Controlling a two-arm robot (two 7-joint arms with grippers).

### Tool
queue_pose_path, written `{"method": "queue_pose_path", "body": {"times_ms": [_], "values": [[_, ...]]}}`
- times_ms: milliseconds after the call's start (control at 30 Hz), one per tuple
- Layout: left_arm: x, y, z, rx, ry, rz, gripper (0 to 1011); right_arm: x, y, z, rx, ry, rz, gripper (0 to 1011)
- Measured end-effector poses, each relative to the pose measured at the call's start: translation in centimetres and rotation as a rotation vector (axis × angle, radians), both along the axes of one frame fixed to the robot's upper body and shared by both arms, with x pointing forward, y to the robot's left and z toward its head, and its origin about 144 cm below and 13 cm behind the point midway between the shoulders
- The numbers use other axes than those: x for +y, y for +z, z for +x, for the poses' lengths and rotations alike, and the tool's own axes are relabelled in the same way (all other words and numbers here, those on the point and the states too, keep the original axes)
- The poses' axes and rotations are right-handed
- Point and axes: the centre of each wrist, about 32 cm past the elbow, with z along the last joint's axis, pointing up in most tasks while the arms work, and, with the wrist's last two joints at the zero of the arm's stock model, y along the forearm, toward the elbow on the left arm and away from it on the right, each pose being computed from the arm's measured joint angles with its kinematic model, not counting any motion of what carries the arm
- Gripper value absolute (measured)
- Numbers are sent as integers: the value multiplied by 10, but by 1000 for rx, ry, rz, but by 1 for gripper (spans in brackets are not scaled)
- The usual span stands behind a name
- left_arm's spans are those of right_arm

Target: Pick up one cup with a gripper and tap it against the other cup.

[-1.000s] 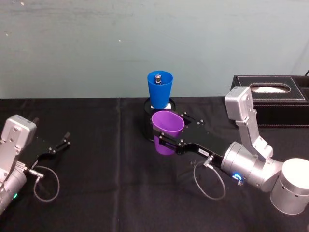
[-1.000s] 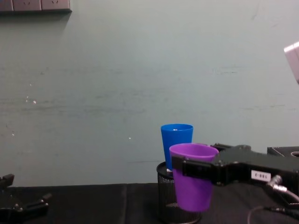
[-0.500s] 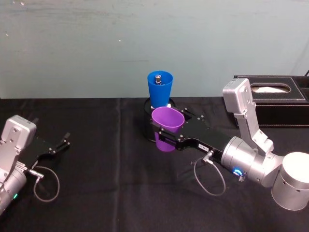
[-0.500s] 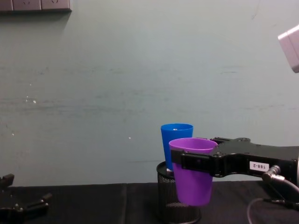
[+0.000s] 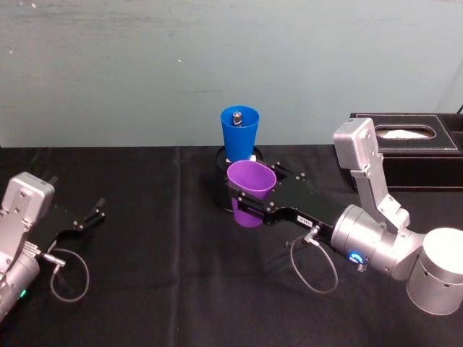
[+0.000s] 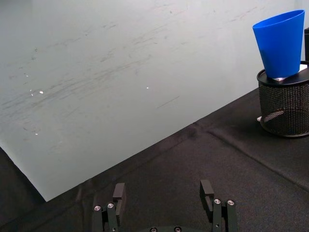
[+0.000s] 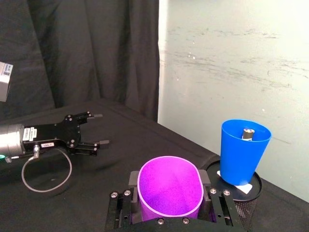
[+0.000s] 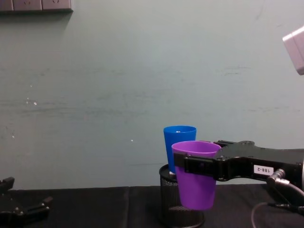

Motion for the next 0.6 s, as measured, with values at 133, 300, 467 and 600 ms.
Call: {"method": "queue_pose_path", "body": {"times_ms": [133, 300, 467, 600], "values": [[0, 0, 0, 0, 0, 0, 1000, 0, 0, 0, 0, 1, 0, 718], [0, 0, 0, 0, 0, 0, 1000, 0, 0, 0, 0, 1, 1, 718], [0, 0, 0, 0, 0, 0, 1000, 0, 0, 0, 0, 1, 1, 718], [0, 0, 0, 0, 0, 0, 1000, 0, 0, 0, 0, 1, 0, 718]]}}
